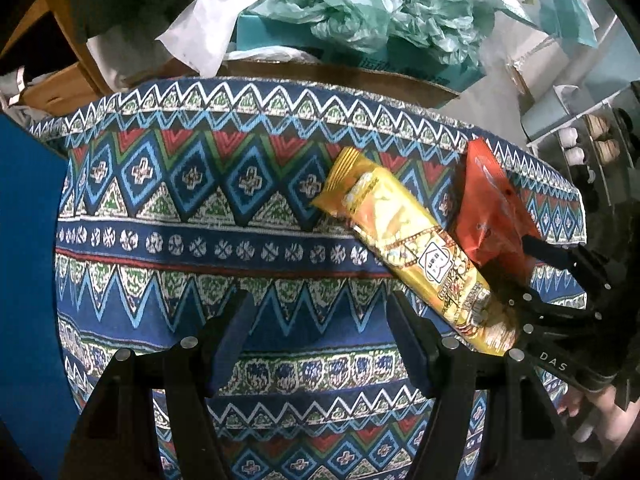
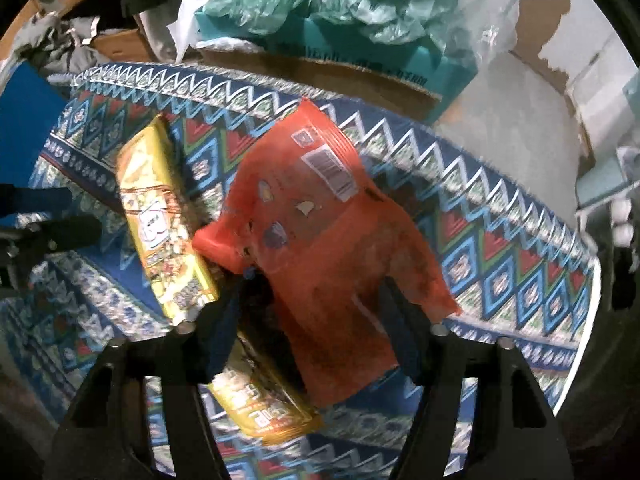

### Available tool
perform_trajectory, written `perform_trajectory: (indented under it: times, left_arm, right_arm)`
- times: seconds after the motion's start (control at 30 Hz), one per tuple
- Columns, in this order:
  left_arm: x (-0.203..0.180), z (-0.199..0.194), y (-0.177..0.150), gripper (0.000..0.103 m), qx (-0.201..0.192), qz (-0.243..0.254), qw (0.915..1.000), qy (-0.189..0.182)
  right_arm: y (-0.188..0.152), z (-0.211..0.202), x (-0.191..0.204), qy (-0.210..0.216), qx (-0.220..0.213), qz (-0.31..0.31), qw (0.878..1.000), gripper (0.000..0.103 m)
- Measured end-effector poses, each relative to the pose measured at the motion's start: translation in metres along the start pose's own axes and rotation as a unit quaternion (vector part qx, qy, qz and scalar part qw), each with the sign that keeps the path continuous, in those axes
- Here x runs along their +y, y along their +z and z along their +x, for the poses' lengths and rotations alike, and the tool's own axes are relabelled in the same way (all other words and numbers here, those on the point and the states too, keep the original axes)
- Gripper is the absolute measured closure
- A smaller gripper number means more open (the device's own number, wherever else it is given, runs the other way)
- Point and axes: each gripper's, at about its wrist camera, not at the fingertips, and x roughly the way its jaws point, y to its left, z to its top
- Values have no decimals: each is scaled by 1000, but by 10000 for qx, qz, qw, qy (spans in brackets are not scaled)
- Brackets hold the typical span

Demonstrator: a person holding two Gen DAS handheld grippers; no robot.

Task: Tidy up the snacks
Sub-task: 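Grasp the red bag with the right tool while the left tool grasps the yellow bar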

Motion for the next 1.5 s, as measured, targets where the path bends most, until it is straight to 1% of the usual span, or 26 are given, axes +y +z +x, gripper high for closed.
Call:
perform_trajectory:
  times: [0.1,0.17,0.23,0.3,0.37,0.5,0.57,0.67,0.77,0.83,0.87,0.93,1.0,1.1,1.2,1.33,1.5]
  left_arm:
    - [6,-1,-7,33,41,-33,10000,-9]
    - [9,-4,-13,33,58,-42,10000,-10]
    - [14,-8,-18,33,67,-36,10000,-12]
    - [19,-12,-23,33,70,-8,10000,28]
    - [24,-16,-27,33,58,0,10000,58]
    - [37,-25,-33,33,64,-16,10000,64]
    - [42,-30,-36,33,38,7,10000,87]
    - [48,-37,-39,33,-6,66,9999,145]
    - [52,-42,-42,33,-60,123,9997,193]
    - [53,-46,-44,33,-90,139,9997,202]
    - [54,-47,-45,30,-99,138,9997,187]
    - [53,-48,-45,28,-112,140,9997,156]
    - [51,-48,-46,28,-113,170,9997,141]
    - [47,-46,-46,28,-83,189,9997,108]
    - [42,-43,-47,28,-58,195,9997,100]
    - [35,-37,-46,28,-26,203,9997,92]
    - [21,-27,-42,28,29,280,9995,109]
  right_arm:
    - [-3,-2,8,175,191,290,9992,47]
    - [-8,-3,14,324,312,538,9975,48]
    - [-13,-2,21,378,423,747,9956,48]
    - [-18,-3,26,533,507,1064,9916,48]
    - [-25,-4,32,786,586,1384,9855,48]
    - [-34,-6,46,1189,694,1630,9770,48]
    - [-37,-7,56,1299,723,1667,9747,48]
    - [-39,-8,71,1268,711,1550,9772,48]
    - [-35,-9,80,1084,636,1367,9826,47]
    - [-30,-10,85,868,577,1291,9861,34]
    - [-28,-13,86,645,492,1239,9890,30]
    - [-24,-17,87,428,380,1195,9912,30]
    - [-19,-17,87,289,286,1258,9912,30]
    - [-24,-17,78,316,272,1305,9906,30]
    - [-25,-8,75,304,236,1309,9907,30]
    - [-17,11,78,324,238,1321,9904,30]
    - [-15,25,67,283,272,1458,9885,30]
